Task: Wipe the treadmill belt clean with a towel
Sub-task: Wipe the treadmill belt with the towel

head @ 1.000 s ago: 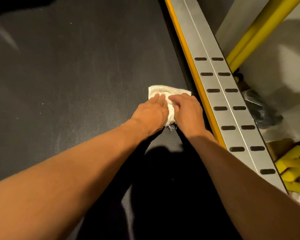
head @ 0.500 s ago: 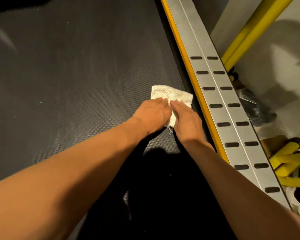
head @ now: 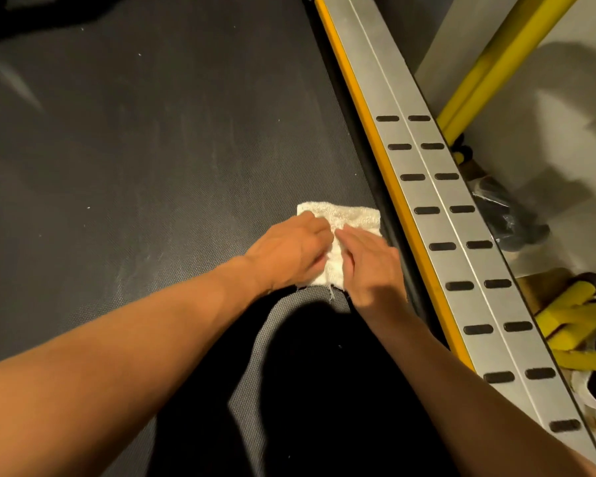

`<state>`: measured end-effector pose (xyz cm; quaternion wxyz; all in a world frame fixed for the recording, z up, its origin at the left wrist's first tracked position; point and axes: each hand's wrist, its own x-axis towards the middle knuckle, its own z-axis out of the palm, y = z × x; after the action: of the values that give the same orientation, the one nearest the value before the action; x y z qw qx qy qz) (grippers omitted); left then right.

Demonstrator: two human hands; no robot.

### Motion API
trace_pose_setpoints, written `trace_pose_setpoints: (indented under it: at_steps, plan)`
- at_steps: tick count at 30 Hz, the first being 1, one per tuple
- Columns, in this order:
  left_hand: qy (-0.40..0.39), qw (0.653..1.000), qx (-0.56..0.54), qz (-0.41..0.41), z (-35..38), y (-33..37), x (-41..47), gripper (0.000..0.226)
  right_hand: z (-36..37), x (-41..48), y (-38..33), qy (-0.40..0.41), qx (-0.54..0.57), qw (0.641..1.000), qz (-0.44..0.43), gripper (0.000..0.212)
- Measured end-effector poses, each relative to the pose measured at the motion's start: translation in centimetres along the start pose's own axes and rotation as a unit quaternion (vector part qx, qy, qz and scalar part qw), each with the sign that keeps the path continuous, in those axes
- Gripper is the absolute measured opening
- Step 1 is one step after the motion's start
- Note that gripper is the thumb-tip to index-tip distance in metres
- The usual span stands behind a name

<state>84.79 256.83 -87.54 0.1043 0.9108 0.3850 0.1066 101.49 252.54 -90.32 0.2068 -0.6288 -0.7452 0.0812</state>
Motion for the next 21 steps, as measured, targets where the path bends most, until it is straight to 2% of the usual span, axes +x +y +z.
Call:
trace_pose_setpoints:
  at_steps: [3, 9, 11, 15, 21]
  plan:
    - [-0.012, 0.996, -0.024, -0.084, -0.3, 0.1, 0.4, 0.027, 0.0, 1.3, -0.8, -0.041, -0.027, 0.998, 0.038, 0.031]
    - [-0.044, 0.998, 0.006, -0.049, -0.7, 1.1, -0.8, 0.02, -0.1, 0.0, -1.9, -0.04, 0.006, 0.999, 0.016, 0.027]
    - [-0.056, 0.995, 0.011, -0.077, -1.0, 0.8, -0.3, 0.02, -0.1, 1.1, -2.2, -0.067, -0.003, 0.997, 0.037, 0.03]
    - [-0.041, 0.987, 0.038, -0.148, -1.1, 1.3, 0.3, 0.027, 0.1, 2.3, -2.8, -0.066, -0.01, 0.997, 0.048, 0.034]
    - [-0.064, 0.993, -0.001, -0.097, -1.2, 2.3, -2.8, 0.026, -0.1, -1.1, -3.4, -0.063, 0.025, 0.998, 0.01, 0.026]
